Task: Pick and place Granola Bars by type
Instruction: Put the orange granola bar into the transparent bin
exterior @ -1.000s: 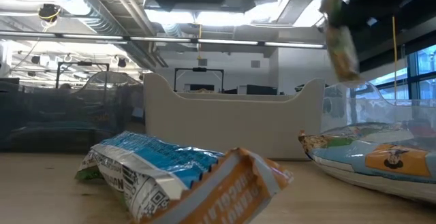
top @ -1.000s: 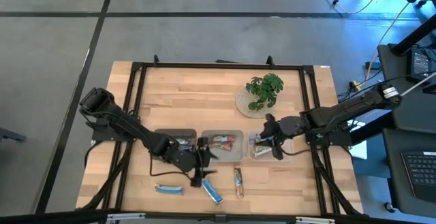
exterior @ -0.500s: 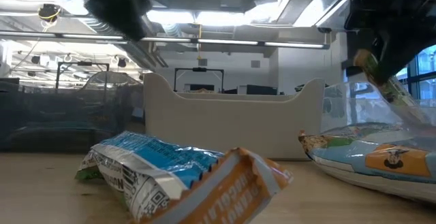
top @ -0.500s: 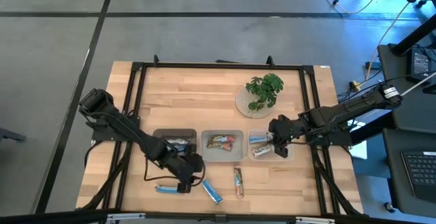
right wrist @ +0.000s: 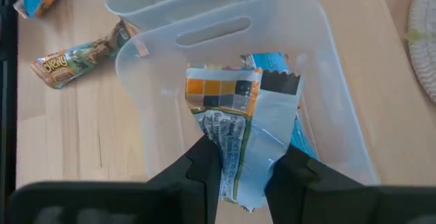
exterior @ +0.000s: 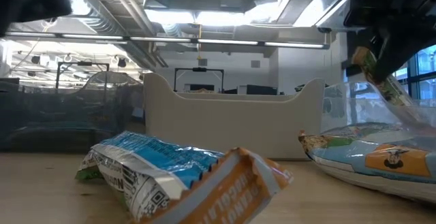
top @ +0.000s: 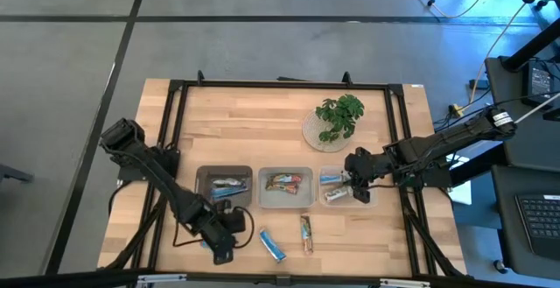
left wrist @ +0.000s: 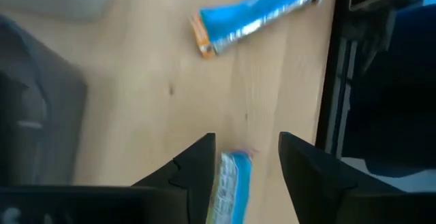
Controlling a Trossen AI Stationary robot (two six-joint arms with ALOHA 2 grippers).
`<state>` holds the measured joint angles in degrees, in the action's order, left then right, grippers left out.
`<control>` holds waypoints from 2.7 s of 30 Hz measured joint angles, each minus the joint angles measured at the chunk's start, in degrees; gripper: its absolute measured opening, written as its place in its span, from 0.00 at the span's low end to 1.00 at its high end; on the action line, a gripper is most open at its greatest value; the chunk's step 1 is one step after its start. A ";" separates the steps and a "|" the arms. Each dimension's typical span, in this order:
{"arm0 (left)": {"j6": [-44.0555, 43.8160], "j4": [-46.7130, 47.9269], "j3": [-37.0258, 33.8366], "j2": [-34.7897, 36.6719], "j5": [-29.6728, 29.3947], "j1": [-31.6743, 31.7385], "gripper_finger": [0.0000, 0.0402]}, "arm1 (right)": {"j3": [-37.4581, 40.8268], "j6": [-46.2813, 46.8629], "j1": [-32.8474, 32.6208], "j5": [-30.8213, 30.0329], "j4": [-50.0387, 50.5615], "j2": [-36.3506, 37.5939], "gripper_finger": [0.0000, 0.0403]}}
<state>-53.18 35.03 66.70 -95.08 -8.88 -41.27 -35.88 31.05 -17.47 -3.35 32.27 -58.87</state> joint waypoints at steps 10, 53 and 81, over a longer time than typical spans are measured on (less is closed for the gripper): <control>-6.30 -0.40 -0.02 -2.74 0.47 -2.90 0.31 | 0.00 -0.02 0.00 0.43 -2.55 -2.00 0.27; 0.29 -0.71 -0.04 -2.61 -0.98 -2.89 0.39 | 0.00 -10.89 0.06 -3.62 5.04 -8.46 0.44; 8.42 -0.67 -0.04 -2.61 -9.62 -2.88 0.41 | 5.63 -18.18 0.07 6.04 -7.85 -8.59 0.44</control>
<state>-44.76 34.36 66.65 -97.69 -18.50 -44.15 -30.25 12.86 -17.41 2.69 24.41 -67.46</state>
